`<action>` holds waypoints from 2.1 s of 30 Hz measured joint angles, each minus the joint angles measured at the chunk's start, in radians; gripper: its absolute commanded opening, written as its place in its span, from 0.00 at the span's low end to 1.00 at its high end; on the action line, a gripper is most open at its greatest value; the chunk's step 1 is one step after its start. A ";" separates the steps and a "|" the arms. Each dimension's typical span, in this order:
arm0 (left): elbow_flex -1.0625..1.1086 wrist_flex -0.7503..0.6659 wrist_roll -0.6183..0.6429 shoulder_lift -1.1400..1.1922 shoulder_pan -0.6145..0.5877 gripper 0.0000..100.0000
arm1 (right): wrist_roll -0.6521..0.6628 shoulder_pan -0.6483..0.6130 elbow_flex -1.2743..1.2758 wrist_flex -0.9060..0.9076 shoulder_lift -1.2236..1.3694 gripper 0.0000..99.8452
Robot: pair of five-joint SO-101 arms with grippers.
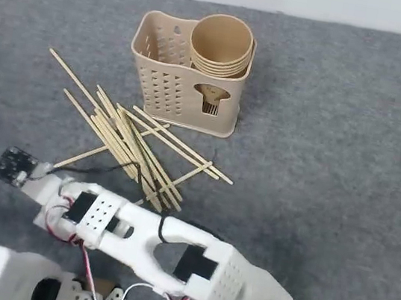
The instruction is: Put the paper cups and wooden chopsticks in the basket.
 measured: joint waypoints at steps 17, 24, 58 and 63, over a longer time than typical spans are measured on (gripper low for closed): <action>-0.051 0.000 -0.002 0.000 -0.051 0.06 | -0.002 -0.005 -0.068 0.077 0.029 0.01; -0.025 0.000 -0.058 0.000 -0.021 0.06 | -0.002 -0.005 -0.123 0.196 0.029 0.01; 0.414 0.305 -0.132 -0.385 0.666 0.02 | 0.049 0.427 -0.391 0.120 -0.591 0.01; 0.592 0.258 -0.132 -0.549 0.779 0.02 | 0.049 0.503 -0.391 -0.089 -0.591 0.01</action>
